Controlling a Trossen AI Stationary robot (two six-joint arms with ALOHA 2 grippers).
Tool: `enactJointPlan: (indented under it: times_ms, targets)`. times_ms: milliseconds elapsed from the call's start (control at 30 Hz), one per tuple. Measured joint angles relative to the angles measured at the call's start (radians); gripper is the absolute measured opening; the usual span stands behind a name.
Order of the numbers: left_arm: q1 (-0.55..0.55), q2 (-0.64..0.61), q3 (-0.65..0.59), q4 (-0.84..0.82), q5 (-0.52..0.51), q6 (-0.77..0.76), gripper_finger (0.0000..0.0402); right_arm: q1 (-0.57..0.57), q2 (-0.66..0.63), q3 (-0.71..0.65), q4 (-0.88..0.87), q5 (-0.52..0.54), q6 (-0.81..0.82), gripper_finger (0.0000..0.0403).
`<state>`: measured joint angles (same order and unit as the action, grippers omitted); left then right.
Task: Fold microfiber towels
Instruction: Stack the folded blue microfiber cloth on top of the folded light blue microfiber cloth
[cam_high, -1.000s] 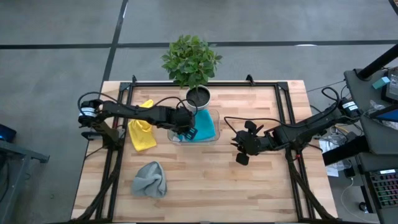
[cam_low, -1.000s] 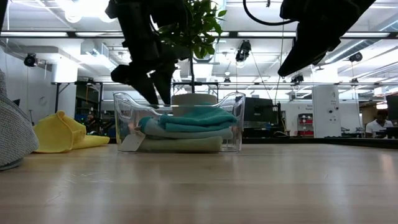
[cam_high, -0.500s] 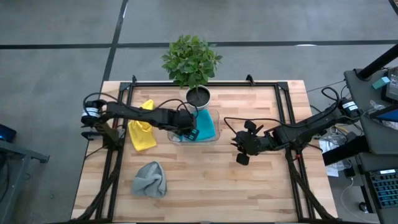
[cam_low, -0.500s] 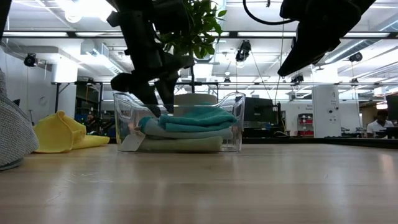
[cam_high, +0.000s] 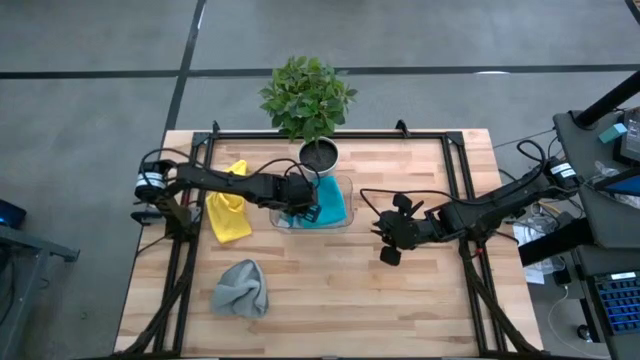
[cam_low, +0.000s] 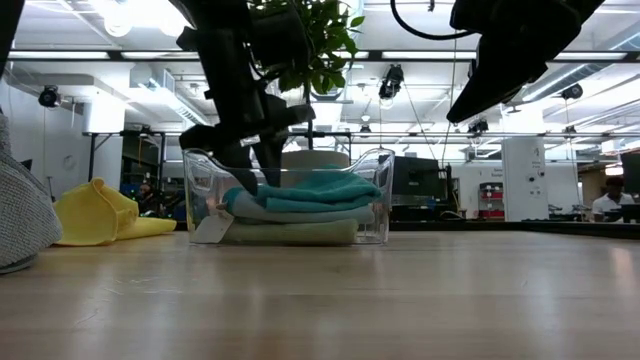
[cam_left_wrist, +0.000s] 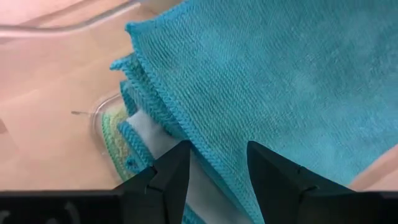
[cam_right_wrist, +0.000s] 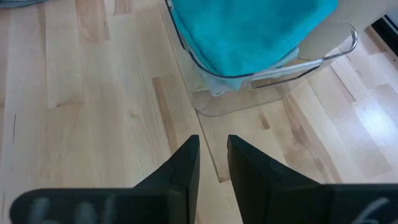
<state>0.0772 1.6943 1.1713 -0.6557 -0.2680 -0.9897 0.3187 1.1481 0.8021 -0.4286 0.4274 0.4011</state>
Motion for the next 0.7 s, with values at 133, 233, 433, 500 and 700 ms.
enactJointPlan:
  times_ms: [133,233,433,500,700]
  targets:
    - [-0.001,0.006,0.0,0.001,0.001,0.006,0.0142,0.0,0.0,0.0,0.0,0.0,0.0,0.0073]
    - [-0.001,0.016,0.0,0.004,0.009,0.023,0.0129,0.0,0.0,0.0,0.0,0.0,0.0,0.0073]
    - [-0.001,0.052,0.001,0.031,0.033,0.054,0.0078,0.0,0.0,0.0,0.0,0.0,0.0,0.0073]
    - [0.0,0.052,0.002,0.042,0.045,0.085,0.0053,0.0,0.0,0.0,0.0,0.0,0.0,0.0073]
    - [-0.001,0.035,0.005,0.042,0.051,0.131,0.0005,0.0,0.0,0.0,0.0,0.0,0.0,0.0073]
